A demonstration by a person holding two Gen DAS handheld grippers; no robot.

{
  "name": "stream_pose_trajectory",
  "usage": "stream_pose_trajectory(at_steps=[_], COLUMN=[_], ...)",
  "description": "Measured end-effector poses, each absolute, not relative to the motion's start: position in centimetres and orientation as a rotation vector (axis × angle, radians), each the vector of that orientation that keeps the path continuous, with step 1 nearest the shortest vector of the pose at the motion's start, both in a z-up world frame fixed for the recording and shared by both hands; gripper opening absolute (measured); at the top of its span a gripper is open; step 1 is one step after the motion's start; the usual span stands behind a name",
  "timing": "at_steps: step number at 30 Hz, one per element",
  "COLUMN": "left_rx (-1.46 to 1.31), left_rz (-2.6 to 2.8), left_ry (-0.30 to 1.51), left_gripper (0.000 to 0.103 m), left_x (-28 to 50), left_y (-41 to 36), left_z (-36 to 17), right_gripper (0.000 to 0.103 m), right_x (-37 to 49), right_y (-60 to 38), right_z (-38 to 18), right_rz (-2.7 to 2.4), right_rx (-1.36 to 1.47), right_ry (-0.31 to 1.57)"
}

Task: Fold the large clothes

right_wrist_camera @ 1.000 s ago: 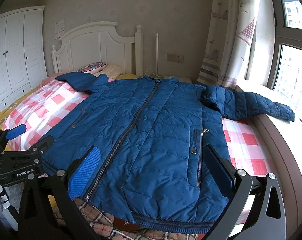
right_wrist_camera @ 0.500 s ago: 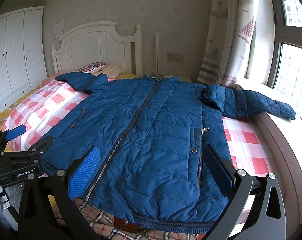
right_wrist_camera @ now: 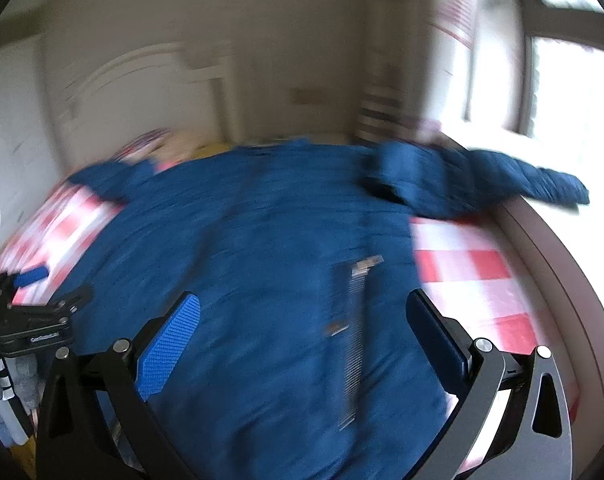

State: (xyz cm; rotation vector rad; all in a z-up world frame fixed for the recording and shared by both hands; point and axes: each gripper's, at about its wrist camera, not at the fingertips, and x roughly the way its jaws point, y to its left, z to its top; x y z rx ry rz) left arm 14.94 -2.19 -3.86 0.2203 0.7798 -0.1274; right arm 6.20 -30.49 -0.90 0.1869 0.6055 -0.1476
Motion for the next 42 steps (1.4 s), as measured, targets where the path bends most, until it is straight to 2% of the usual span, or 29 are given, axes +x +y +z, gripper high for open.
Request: stream_pose_trajectory(at_steps=[6, 10, 13, 17, 19, 20, 21, 22, 25, 27, 30, 32, 33, 34, 35, 37, 40, 41, 42], left_rx=[0.274, 0.159, 0.073, 0.058, 0.065, 0.063, 0.057, 0.053, 0.045, 0.03, -0.015, -0.06, -0.074, -0.084, -0.09, -0.089, -0.09, -0.093, -0.096], left_rz=[-0.055, -0.096, -0.123, -0.123, -0.114, -0.108, -0.102, -0.095, -0.093, -0.104, -0.126, -0.147, -0.155, -0.159, -0.162, -0.161, -0.162, -0.164, -0.165], left_ry=[0.83, 0.925, 0.93, 0.952, 0.967, 0.973, 0.977, 0.977, 0.981, 0.974, 0.958, 0.949, 0.946, 0.944, 0.941, 0.941, 0.939, 0.938, 0.937], left_gripper=[0.101, 0.101, 0.101, 0.101, 0.101, 0.101, 0.101, 0.101, 0.101, 0.101, 0.101, 0.101, 0.101, 0.101, 0.101, 0.101, 0.101, 0.101, 0.101], left_x=[25.9, 29.0, 29.2, 29.3, 29.6, 29.7, 29.8, 30.3, 30.6, 30.7, 30.5, 30.4, 30.4, 30.4, 30.5, 30.5, 30.6, 30.6, 30.5], left_y=[-1.6, 0.4, 1.8, 1.9, 1.5, 1.4, 1.4, 1.0, 0.9, 1.1, 2.0, 2.6, 2.8, 2.9, 2.9, 2.9, 2.8, 2.8, 2.9], left_z=[-6.7, -8.6, -8.6, -9.0, -9.2, -9.2, -9.2, -9.3, -9.3, -9.2, -9.0, -8.9, -8.9, -8.8, -8.8, -8.8, -8.8, -8.8, -8.8], right_gripper=[0.099, 0.099, 0.098, 0.08, 0.052, 0.031, 0.019, 0.018, 0.017, 0.018, 0.018, 0.021, 0.035, 0.04, 0.051, 0.055, 0.059, 0.07, 0.076], right_x=[13.6, 18.4, 22.0, 24.9, 25.9, 26.0, 25.8, 25.8, 27.1, 28.9, 30.8, 32.4, 33.7, 34.5, 34.8, 33.9, 31.8, 30.5, 29.8], right_y=[-43.6, -48.0, -51.2, -53.7, -53.9, -53.7, -52.8, -51.2, -45.1, -39.2, -29.3, -24.3, -21.4, -20.0, -19.3, -18.4, -21.0, -23.1, -25.0], right_z=[-3.9, -4.9, -5.9, -6.8, -6.5, -5.9, -4.4, -2.4, 3.2, 5.8, 6.4, 4.4, 1.9, -0.1, -1.9, -5.4, -5.5, -4.7, -3.9], right_rz=[-0.409, -0.475, -0.523, -0.632, -0.639, -0.65, -0.654, -0.647, -0.527, -0.358, -0.077, 0.076, 0.184, 0.244, 0.278, 0.266, 0.267, 0.266, 0.263], right_rx=[0.478, 0.54, 0.617, 0.637, 0.611, 0.583, 0.533, 0.454, 0.26, 0.132, -0.052, -0.102, -0.128, -0.128, -0.122, -0.151, -0.093, -0.019, 0.041], right_ry=[0.668, 0.66, 0.674, 0.69, 0.669, 0.635, 0.556, 0.482, 0.35, 0.329, 0.371, 0.476, 0.615, 0.711, 0.785, 0.874, 0.872, 0.865, 0.848])
